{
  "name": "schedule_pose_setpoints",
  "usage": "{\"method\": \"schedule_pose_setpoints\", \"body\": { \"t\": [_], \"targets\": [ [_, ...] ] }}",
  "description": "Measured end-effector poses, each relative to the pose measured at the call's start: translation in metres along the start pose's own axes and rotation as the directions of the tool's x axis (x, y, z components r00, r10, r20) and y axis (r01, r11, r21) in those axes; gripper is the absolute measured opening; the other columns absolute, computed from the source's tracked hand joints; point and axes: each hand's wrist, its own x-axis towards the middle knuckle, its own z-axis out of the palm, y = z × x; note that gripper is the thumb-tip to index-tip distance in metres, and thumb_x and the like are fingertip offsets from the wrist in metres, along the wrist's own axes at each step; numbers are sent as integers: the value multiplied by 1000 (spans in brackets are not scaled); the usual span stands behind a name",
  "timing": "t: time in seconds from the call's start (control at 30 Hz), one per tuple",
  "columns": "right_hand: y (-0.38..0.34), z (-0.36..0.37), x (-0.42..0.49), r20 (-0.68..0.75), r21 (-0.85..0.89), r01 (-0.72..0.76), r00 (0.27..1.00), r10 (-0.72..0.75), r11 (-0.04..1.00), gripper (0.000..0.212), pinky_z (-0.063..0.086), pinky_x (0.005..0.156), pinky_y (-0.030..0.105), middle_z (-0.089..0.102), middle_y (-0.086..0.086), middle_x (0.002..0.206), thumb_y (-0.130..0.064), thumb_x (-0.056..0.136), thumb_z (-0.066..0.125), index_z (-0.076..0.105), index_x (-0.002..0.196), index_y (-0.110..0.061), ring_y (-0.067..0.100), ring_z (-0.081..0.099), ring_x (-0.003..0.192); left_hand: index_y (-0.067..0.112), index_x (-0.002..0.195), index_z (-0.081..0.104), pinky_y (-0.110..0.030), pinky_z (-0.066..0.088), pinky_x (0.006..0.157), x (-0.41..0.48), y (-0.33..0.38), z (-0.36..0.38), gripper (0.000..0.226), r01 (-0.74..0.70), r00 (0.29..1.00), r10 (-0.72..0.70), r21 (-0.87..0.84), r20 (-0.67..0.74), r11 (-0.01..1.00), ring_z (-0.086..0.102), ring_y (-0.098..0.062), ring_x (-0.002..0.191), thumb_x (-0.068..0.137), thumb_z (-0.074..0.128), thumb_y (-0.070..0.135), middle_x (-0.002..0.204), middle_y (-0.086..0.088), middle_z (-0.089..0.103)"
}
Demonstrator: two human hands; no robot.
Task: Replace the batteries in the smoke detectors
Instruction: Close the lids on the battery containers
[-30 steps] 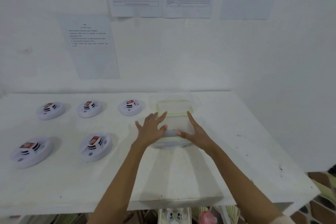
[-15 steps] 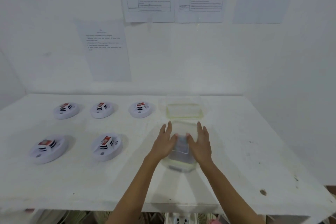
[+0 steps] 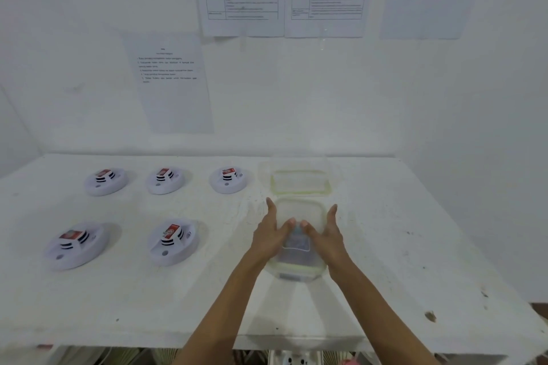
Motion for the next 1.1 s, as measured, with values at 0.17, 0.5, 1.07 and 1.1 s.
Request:
{"method": "schedule_pose_setpoints", "body": {
  "t": [0.17,0.5,1.07,1.1],
  "targets": [
    [-4,0,-2,-75,-114,45,996,-53,992,97,38,99,34,43,15,140,-41,86,61,-11,147,-17,31,47,124,22,148,-7,-38,24,114,0,2,5,76,-30,996,24,-71,-83,997,25,-26,141,96,47,33,155,-8,20],
    [3,6,-13,-166,-89,58,983,-72,994,92,36,105,37,41,17,142,-45,83,62,9,148,-9,32,42,128,23,148,-3,-31,22,110,2,2,7,71,-53,993,50,-24,-111,998,24,-25,141,97,45,32,155,-9,20],
    [5,-7,3,-58,74,25,998,-20,997,87,39,93,26,54,10,132,-27,83,68,12,148,-14,23,52,120,26,148,-9,-37,25,109,-4,1,14,65,17,990,1,126,-143,992,20,-28,142,100,32,38,156,-18,7],
    [6,-7,3,-62,65,35,998,-31,997,84,39,95,27,54,10,133,-28,84,67,14,148,-15,23,51,121,26,148,-9,-37,25,109,-2,1,14,65,19,991,-2,125,-136,992,21,-29,142,99,33,39,156,-18,7]
  ]
}}
